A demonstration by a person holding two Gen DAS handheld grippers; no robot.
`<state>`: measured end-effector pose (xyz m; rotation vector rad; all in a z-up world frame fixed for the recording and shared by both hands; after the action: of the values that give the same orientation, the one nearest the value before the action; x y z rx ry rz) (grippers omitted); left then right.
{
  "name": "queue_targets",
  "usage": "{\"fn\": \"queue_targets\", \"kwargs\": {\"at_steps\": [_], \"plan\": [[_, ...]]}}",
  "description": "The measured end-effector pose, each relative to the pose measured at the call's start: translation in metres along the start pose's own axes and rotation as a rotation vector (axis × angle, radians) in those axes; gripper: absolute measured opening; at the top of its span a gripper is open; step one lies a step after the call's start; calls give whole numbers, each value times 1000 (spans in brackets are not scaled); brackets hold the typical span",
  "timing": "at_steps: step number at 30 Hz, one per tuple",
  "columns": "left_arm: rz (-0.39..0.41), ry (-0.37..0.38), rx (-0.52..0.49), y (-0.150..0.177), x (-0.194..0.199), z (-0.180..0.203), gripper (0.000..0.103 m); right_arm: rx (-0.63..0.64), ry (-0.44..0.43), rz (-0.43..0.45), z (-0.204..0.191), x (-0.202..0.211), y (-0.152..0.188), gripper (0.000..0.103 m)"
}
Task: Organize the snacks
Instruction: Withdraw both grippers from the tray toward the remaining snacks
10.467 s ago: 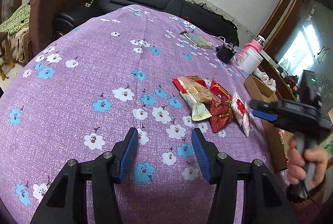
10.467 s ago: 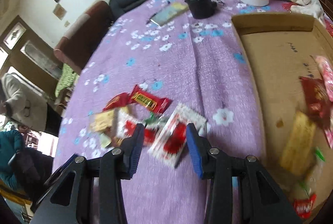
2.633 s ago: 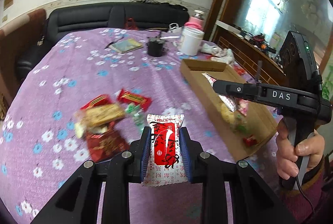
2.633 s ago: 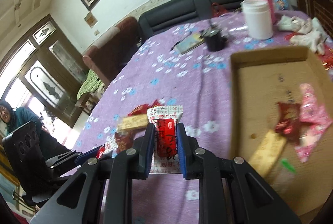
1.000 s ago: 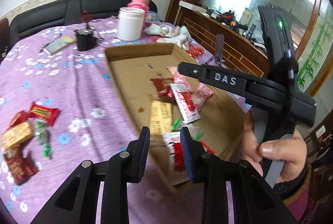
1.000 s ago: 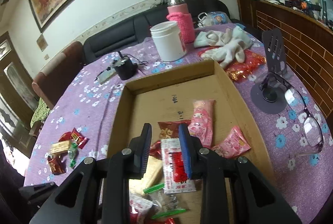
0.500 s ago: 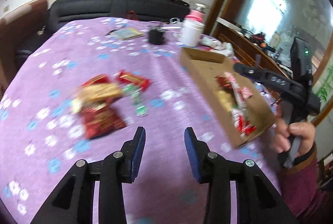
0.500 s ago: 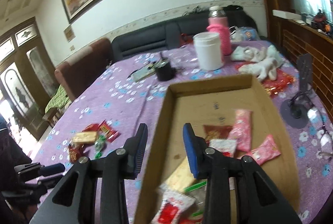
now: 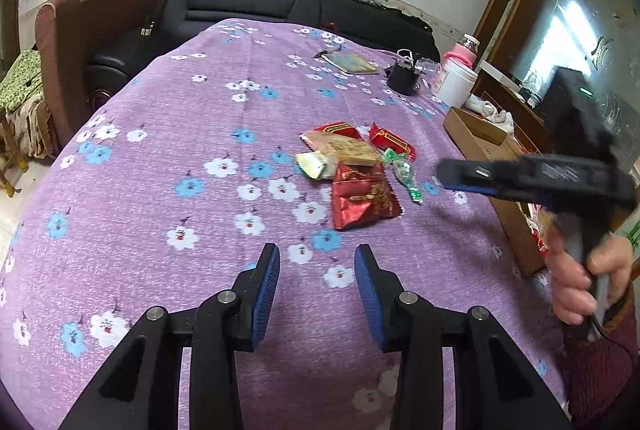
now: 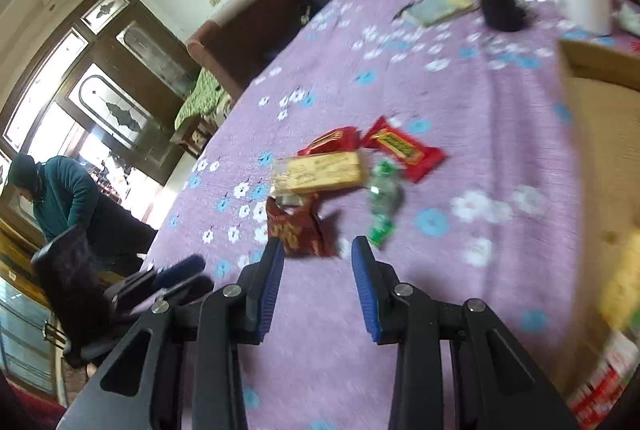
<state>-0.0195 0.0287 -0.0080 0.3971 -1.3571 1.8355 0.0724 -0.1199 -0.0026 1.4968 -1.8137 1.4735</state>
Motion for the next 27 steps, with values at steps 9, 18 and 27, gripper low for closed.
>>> {"fn": "queue_targets", "kwargs": {"at_steps": [9,18,27], "plan": [[-4,2,21,2,7,-18,41,-52,-49,-74,-10,-47,3,35],[-18,2,5,-15,-6,-12,69,26,11,57,-4,5,10,34],[-109,-55,-6,-29,-57,8,69,-41,103,135,40,18,-2,34]]}}
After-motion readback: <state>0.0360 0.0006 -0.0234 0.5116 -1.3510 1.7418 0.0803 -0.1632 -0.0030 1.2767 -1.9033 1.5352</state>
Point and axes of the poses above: each gripper's, at about its wrist camera, not at the fingertips, and x roughly against the way its jaws point, z to its right, y to its underside, the point moved 7 cm from there along -x, roughly the way its jaws point, and after that the axes turned 9 degrees about y, right-handed, at the moved point
